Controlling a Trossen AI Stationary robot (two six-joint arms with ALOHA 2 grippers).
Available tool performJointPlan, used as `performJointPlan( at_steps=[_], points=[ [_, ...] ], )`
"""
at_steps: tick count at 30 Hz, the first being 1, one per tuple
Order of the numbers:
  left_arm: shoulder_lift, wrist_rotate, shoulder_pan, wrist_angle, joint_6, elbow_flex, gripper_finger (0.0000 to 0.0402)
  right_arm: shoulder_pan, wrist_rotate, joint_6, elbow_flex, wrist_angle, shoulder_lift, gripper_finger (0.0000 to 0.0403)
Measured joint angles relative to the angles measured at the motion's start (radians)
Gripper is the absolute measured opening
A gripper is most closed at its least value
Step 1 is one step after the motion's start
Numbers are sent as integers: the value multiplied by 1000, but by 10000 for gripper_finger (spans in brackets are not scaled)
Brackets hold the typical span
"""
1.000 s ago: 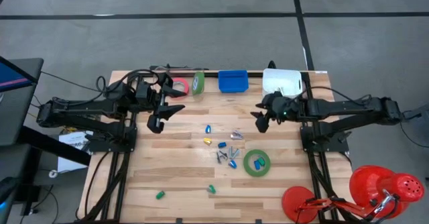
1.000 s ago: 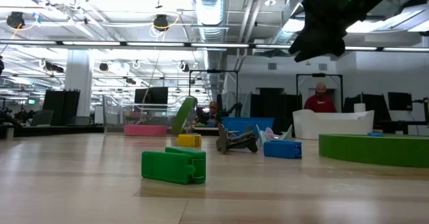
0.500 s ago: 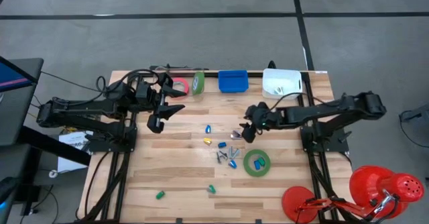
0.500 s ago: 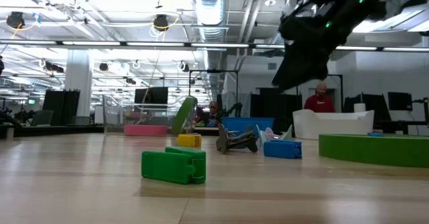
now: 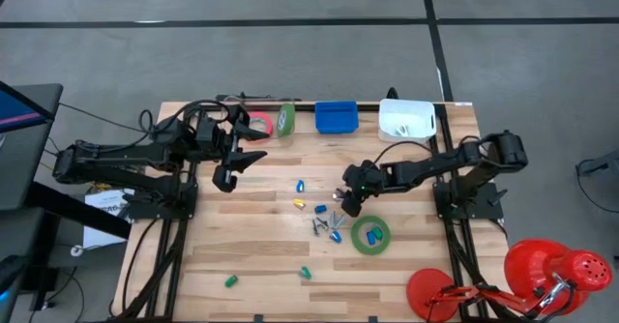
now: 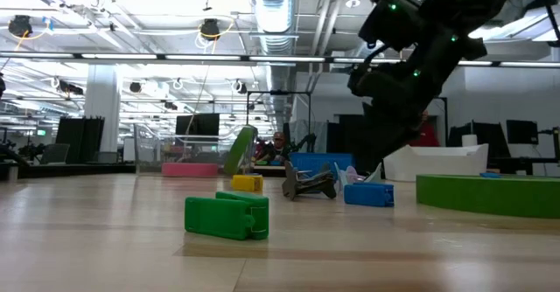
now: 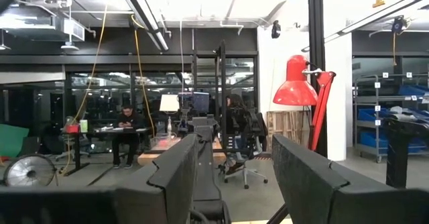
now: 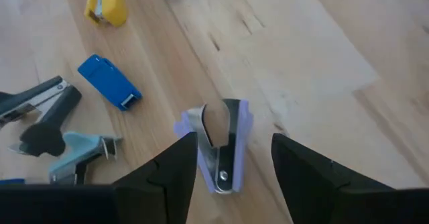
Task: Pick and place Stapler, Stapler remover, tape
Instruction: Put the purple staple remover into the white bin
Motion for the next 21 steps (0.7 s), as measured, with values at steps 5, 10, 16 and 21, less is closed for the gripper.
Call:
performJointPlan(
  at_steps=[5, 10, 16, 21],
  points=[
    [0, 0, 0, 0, 0, 0, 182, -2, -9, 0, 0, 48, 39, 173],
    [0, 0, 0, 0, 0, 0, 182, -7, -17, 8, 0, 82, 67, 167],
    [0, 0, 0, 0, 0, 0, 182, -38, -17, 24, 0, 85, 62, 156],
    [0, 0, 0, -1, 0, 0, 182, -72, -27, 26, 0, 84, 62, 129]
  ],
)
